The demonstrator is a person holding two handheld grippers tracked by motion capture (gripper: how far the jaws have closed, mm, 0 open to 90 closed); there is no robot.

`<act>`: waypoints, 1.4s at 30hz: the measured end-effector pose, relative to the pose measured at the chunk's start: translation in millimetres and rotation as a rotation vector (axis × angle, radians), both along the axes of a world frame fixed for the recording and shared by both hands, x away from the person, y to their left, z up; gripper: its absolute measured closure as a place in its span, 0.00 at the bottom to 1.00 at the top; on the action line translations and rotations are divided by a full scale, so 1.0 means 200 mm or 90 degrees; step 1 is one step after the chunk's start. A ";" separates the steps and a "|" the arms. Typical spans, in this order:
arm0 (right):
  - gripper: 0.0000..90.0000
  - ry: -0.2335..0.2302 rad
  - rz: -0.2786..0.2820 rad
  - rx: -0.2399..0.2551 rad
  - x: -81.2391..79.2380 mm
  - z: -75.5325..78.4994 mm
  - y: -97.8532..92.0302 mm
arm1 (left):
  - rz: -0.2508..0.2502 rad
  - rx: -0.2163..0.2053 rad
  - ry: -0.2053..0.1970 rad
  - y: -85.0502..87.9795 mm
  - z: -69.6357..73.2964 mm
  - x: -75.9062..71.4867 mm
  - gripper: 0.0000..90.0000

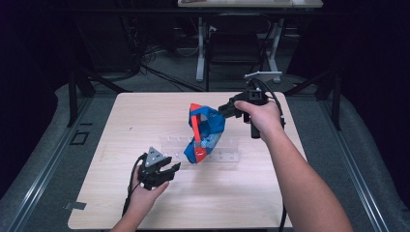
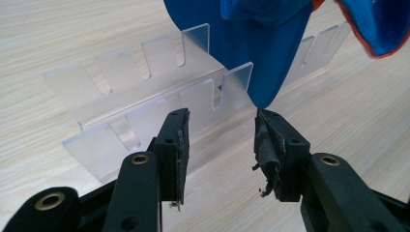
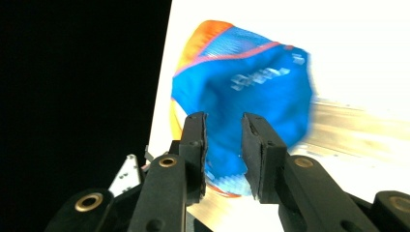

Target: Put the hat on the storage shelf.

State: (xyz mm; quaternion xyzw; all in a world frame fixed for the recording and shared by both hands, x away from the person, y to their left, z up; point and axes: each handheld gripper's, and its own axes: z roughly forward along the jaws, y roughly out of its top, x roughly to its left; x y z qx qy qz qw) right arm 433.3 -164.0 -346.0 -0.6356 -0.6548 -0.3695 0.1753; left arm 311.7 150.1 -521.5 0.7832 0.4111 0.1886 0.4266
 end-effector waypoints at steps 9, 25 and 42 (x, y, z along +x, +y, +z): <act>0.75 -0.011 -0.006 -0.035 -0.05 0.00 -0.10 | 0.006 0.001 -0.007 0.06 0.01 -0.03 0.58; 0.66 -0.032 0.023 -0.091 -0.23 -0.12 -0.18 | 0.032 0.014 0.005 0.25 -0.03 -0.10 0.52; 0.61 -0.067 0.034 -0.145 -0.47 -0.40 -0.28 | 0.065 0.001 0.033 0.44 -0.12 -0.17 0.51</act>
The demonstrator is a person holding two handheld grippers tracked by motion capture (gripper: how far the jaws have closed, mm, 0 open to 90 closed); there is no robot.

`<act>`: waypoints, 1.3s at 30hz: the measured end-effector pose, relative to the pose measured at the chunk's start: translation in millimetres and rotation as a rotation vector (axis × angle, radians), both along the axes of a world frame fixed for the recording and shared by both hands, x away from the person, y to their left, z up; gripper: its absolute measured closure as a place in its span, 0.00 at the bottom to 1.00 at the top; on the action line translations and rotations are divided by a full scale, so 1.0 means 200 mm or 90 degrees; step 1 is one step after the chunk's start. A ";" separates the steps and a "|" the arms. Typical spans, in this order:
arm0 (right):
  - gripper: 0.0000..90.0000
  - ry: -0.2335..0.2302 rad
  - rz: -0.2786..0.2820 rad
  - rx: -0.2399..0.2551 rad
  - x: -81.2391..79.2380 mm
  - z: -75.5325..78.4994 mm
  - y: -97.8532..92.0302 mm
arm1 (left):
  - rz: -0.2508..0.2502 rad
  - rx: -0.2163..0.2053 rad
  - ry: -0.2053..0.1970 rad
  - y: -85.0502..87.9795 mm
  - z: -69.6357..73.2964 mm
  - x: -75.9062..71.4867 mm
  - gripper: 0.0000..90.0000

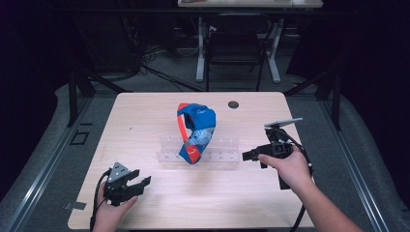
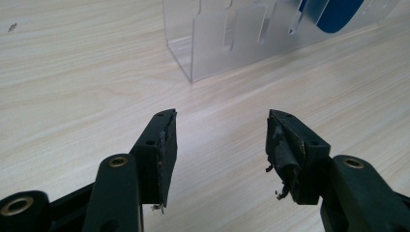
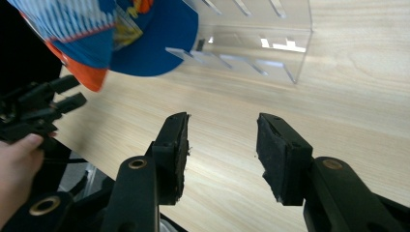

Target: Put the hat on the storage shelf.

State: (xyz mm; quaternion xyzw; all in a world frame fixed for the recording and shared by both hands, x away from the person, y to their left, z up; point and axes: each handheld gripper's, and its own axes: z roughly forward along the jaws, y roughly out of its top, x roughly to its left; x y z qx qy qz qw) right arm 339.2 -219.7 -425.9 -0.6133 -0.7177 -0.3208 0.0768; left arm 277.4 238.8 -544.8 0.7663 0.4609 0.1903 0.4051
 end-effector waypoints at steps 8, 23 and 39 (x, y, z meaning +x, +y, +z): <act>0.60 -0.009 -0.001 0.012 -0.09 -0.12 -0.04 | 0.007 -0.004 0.009 0.03 -0.04 0.00 0.51; 0.56 -0.086 0.024 0.004 -0.28 -0.38 -0.03 | 0.005 -0.007 0.019 0.02 -0.08 0.02 0.50; 0.49 -0.287 -0.068 -0.047 -0.43 -0.55 -0.09 | 0.013 -0.006 0.014 0.03 -0.08 0.02 0.48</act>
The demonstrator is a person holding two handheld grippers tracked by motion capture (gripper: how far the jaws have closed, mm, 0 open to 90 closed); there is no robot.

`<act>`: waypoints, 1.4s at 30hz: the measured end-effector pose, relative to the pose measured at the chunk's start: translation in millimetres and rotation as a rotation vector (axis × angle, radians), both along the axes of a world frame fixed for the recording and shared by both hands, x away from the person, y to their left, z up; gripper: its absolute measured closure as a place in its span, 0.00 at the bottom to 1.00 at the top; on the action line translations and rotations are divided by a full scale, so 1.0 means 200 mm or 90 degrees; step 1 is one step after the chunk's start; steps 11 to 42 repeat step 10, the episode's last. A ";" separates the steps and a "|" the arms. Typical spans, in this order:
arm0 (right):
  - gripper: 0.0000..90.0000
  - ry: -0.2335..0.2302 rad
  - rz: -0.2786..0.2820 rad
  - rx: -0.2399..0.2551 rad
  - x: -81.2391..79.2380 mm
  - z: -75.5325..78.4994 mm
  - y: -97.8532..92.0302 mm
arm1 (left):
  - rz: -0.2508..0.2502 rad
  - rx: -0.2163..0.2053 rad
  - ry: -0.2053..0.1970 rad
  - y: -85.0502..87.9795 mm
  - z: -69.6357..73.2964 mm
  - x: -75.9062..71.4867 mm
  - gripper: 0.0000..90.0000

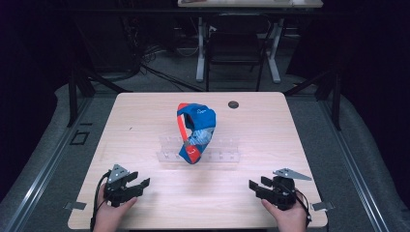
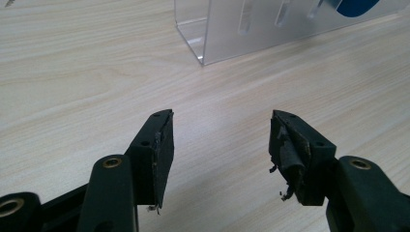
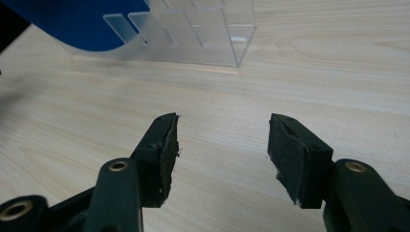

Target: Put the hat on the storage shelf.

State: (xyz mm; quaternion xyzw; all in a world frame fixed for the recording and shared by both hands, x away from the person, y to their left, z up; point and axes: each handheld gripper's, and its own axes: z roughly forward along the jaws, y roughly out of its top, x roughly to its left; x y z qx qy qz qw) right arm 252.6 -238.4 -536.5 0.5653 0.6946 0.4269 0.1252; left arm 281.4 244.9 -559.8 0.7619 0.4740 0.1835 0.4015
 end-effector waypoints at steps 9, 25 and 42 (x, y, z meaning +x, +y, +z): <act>0.48 -0.042 -0.015 0.042 0.00 -0.02 -0.07 | -0.006 0.005 0.005 -0.01 -0.01 0.01 0.47; 0.48 -0.046 -0.014 0.047 0.00 -0.02 -0.07 | -0.005 0.008 0.005 -0.01 -0.01 0.01 0.47; 0.48 -0.046 -0.014 0.047 0.00 -0.02 -0.07 | -0.005 0.008 0.005 -0.01 -0.01 0.01 0.47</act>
